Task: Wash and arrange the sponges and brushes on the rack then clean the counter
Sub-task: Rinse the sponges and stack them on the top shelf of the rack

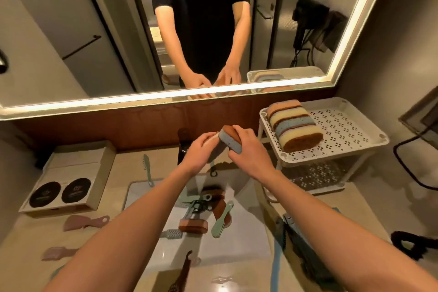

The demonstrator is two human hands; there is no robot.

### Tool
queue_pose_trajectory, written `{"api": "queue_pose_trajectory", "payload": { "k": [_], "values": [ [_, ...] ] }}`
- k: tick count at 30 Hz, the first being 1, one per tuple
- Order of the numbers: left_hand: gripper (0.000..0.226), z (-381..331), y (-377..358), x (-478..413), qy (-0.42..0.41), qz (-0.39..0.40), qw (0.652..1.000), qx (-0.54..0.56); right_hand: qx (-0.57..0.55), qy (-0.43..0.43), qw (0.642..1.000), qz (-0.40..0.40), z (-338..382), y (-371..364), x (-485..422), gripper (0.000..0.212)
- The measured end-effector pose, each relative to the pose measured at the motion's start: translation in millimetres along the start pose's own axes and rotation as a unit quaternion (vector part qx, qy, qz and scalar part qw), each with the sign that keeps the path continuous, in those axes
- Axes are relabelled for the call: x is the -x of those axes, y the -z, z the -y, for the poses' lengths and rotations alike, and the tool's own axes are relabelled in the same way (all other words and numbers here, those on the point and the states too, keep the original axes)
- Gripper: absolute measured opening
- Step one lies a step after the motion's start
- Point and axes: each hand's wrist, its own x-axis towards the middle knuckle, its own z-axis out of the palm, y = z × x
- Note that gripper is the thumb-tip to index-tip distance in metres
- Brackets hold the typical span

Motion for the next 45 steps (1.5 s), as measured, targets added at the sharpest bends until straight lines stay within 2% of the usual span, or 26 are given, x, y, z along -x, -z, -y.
{"api": "queue_pose_trajectory", "payload": {
  "k": [3, 8, 13, 18, 23, 28, 32, 37, 45],
  "values": [
    [0.050, -23, 1, 8, -0.025, 0.000, 1.000, -0.016, -0.025, 0.000, 0.999, -0.024, 5, 26, -2, 0.070],
    [0.039, -61, -6, 13, -0.069, 0.000, 0.997, -0.036, -0.022, 0.021, 0.996, -0.078, 6, 68, 1, 0.051],
    [0.036, -89, -23, 16, -0.131, -0.023, 0.989, -0.072, -0.018, 0.043, 0.994, -0.097, -12, 106, 12, 0.045],
    [0.047, -99, -44, 11, -0.151, -0.034, 0.982, -0.106, 0.027, 0.059, 0.988, -0.140, -38, 144, 26, 0.047],
    [0.052, -113, -71, 4, -0.168, -0.053, 0.975, -0.133, 0.043, 0.037, 0.992, -0.117, -65, 171, 38, 0.047],
    [0.043, -129, -89, 2, -0.199, -0.047, 0.965, -0.168, -0.050, 0.000, 0.997, -0.058, -85, 185, 46, 0.045],
    [0.044, -139, -101, 1, -0.217, -0.055, 0.958, -0.178, -0.071, -0.017, 0.997, -0.016, -92, 188, 52, 0.041],
    [0.045, -141, -113, 0, -0.213, -0.058, 0.954, -0.203, -0.061, -0.010, 0.998, 0.007, -95, 183, 49, 0.039],
    [0.043, -143, -120, 3, -0.207, -0.040, 0.961, -0.181, -0.022, -0.002, 0.998, 0.053, -102, 180, 45, 0.033]
  ]
}}
